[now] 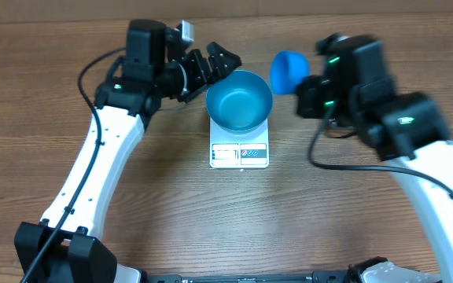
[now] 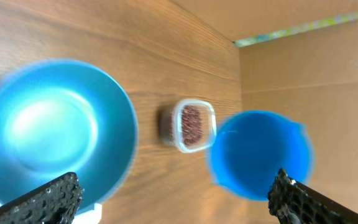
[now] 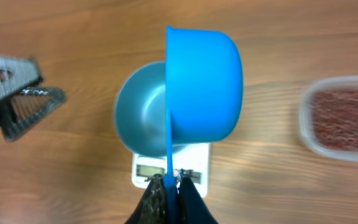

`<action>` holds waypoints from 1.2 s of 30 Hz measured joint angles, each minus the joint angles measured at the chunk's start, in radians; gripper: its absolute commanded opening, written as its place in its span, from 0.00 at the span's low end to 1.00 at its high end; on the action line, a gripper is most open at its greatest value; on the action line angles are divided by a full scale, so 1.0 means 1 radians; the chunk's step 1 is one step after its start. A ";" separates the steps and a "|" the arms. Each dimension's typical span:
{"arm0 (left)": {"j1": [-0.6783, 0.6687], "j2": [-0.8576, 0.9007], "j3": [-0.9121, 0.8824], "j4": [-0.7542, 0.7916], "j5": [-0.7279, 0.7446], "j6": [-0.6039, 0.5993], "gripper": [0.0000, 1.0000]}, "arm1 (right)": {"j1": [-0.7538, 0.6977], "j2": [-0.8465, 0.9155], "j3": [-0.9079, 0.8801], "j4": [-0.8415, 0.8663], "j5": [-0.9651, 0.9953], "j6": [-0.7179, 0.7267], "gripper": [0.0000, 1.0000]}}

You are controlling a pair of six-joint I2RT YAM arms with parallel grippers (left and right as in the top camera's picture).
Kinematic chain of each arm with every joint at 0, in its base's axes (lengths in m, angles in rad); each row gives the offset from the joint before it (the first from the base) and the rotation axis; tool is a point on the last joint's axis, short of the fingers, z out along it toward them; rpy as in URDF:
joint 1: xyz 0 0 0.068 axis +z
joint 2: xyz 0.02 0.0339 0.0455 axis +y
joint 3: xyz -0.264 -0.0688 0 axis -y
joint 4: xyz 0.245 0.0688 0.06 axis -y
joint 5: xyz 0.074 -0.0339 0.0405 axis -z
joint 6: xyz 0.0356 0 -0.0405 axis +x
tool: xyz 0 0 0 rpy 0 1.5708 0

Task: Scoop item into bowl and weigh 150g on scale
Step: 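Release the scoop from the left gripper and carry it right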

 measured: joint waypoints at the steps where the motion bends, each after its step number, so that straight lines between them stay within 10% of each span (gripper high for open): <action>1: 0.012 0.000 0.000 -0.005 0.001 0.037 1.00 | -0.026 0.003 0.032 -0.040 0.002 -0.024 0.04; 11: 0.103 0.000 0.000 -0.188 -0.099 0.291 0.99 | -0.292 0.151 0.135 -0.222 0.079 -0.262 0.04; 21: 0.113 0.000 0.000 -0.296 -0.444 0.328 1.00 | -0.342 0.236 0.134 -0.237 0.145 -0.369 0.04; 36: 0.113 0.000 0.000 -0.297 -0.518 0.332 0.99 | -0.342 0.438 0.085 -0.209 0.245 -0.460 0.04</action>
